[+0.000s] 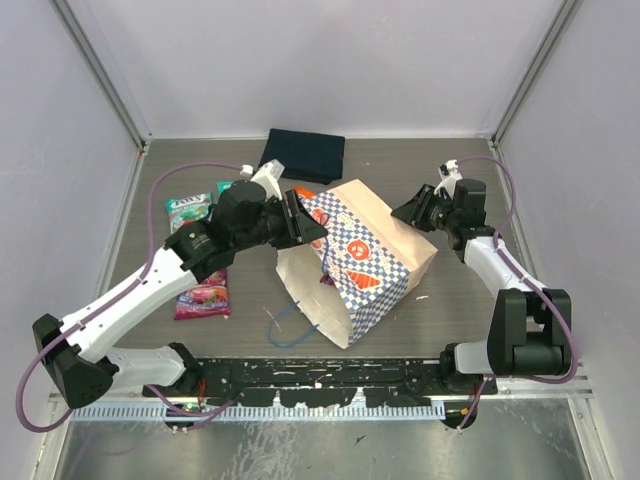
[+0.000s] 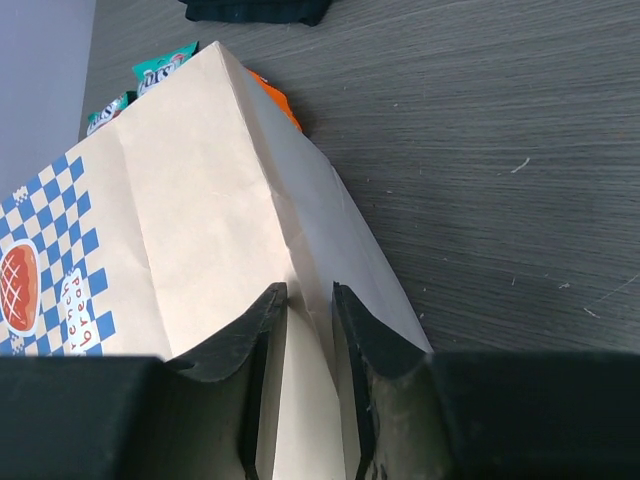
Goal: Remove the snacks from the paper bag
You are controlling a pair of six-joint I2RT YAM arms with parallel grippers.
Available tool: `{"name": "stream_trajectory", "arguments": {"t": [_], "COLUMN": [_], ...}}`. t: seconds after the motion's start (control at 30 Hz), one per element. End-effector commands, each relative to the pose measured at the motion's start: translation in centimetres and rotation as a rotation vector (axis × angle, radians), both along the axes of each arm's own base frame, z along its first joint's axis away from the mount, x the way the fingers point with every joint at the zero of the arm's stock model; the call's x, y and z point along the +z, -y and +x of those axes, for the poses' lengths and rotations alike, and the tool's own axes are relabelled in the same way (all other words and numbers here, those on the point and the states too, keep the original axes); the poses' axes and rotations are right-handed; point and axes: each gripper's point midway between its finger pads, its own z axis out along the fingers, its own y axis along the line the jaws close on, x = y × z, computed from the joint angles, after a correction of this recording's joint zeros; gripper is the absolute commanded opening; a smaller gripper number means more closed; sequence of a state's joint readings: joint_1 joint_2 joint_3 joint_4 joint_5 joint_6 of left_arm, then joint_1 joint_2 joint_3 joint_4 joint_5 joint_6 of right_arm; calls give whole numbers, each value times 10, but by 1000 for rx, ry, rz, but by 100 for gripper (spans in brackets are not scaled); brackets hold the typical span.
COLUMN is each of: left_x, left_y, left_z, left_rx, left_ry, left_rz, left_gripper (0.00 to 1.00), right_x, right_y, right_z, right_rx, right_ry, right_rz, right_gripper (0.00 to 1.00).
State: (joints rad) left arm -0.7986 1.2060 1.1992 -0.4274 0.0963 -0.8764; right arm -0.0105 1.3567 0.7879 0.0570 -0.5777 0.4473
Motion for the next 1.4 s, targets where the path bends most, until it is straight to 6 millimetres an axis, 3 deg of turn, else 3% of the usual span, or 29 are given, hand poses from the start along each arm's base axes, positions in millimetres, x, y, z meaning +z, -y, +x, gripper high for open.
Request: {"name": "stream_trajectory", "arguments": {"t": [0.0, 0.27, 0.7, 0.83, 0.9, 1.1, 1.17, 1.37], "left_x": [38, 52, 60, 57, 55, 56, 45, 50], "left_y": [-6, -17, -5, -3, -2, 10, 23, 65], "left_z": [5, 4, 6, 7, 8, 13, 22, 50], "left_rx": [13, 28, -12, -13, -14, -47, -68, -147], "left_ry": [121, 168, 178, 174, 174, 173, 153, 183], "left_rz": [-6, 4, -12, -6, -4, -5, 13, 24], "left_gripper": [39, 0, 0, 0, 0, 0, 0, 0], "right_x": [7, 8, 9, 12, 16, 42, 55, 87], "right_y": [1, 0, -4, -4, -4, 1, 5, 35], "right_z": [7, 6, 5, 5, 6, 15, 21, 47], "right_rx": [5, 8, 29, 31, 32, -4, -23, -118], "right_ry": [46, 52, 57, 66, 74, 137, 161, 194], "right_rz": [-13, -14, 1, -1, 2, -14, -21, -38], "right_gripper": [29, 28, 21, 1, 1, 0, 1, 1]}}
